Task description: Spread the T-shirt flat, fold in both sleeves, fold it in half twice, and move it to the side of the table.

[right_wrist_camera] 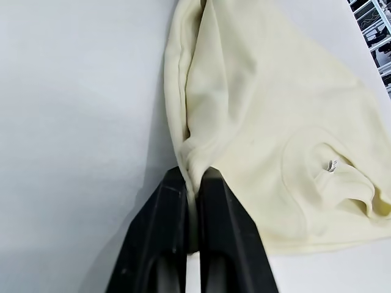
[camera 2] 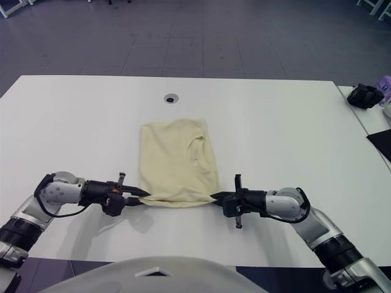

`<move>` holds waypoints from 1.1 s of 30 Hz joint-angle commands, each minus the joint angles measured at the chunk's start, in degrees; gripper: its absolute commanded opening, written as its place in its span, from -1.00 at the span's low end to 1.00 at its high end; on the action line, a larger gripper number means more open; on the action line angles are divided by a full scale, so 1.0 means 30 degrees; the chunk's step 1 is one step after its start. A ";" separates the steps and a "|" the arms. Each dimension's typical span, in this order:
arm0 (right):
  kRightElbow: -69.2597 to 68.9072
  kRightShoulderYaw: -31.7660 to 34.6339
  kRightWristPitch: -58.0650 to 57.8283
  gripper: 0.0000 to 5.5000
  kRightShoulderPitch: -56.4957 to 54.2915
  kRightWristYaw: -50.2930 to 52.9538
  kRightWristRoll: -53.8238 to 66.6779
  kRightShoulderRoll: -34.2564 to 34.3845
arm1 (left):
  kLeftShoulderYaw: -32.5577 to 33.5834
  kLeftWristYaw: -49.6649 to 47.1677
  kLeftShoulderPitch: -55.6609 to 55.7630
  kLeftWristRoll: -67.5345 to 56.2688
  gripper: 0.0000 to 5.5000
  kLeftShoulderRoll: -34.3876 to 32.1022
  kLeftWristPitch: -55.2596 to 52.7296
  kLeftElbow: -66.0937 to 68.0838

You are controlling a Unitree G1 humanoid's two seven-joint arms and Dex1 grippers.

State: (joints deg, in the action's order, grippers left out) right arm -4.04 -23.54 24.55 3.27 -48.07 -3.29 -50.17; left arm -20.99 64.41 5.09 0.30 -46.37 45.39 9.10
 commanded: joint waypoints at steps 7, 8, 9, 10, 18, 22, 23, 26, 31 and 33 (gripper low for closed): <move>-0.7248 0.2418 -0.6490 -0.99 0.4783 -0.3411 0.4958 -0.3782 | -0.0064 0.1371 -0.0650 -0.1884 -0.97 -0.2399 -0.0122 -0.2325; -0.8047 0.2848 -0.7197 -0.99 0.5271 -0.3547 0.5523 -0.4163 | 0.0061 0.1482 -0.0922 -0.2440 -0.97 -0.2722 -0.0538 -0.2918; -0.8644 0.3208 -0.7792 -0.99 0.5541 -0.3677 0.5922 -0.4409 | 0.0237 0.1545 -0.1355 -0.3016 -0.97 -0.3111 -0.1007 -0.3623; -0.9181 0.3513 -0.8406 -0.99 0.5753 -0.3871 0.6362 -0.4673 | 0.0424 0.1607 -0.1966 -0.3630 -0.97 -0.3625 -0.1547 -0.4472; -1.3312 0.8280 -1.5063 -0.99 0.7248 -0.5545 1.4418 -0.6923 | 0.3045 0.1586 -0.7074 -0.9145 -0.97 -0.7958 -0.7695 -1.2627; -1.3615 1.0759 -1.7614 -0.99 0.7183 -0.6772 1.8257 -0.7550 | 0.4408 0.1986 -0.8223 -1.0844 -0.97 -0.8745 -0.9860 -1.4387; -1.3585 1.1257 -1.8165 -0.99 0.6982 -0.6948 1.9114 -0.7598 | 0.4875 0.2141 -0.8551 -1.1417 -0.97 -0.9028 -1.0504 -1.4697; -1.2868 1.1514 -1.9101 -0.99 0.5220 -0.6841 1.9997 -0.7424 | 0.5597 0.2229 -0.7286 -1.2175 -0.97 -0.8639 -1.2081 -1.4254; -0.9336 0.7794 -1.8895 -0.99 -0.1197 -0.6438 1.6452 -0.5409 | 0.4375 0.3208 -0.2144 -1.2062 -0.97 -0.6750 -1.5199 -1.1172; -0.7894 0.6369 -1.8702 -0.99 -0.3116 -0.6601 1.4998 -0.4410 | 0.3561 0.4110 -0.0636 -1.1569 -0.97 -0.6030 -1.6174 -0.9941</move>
State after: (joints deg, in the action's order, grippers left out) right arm -31.95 -0.41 -32.00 -0.13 -67.52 46.06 -66.24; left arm -7.81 74.11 -1.44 -36.00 -66.70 0.11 -24.55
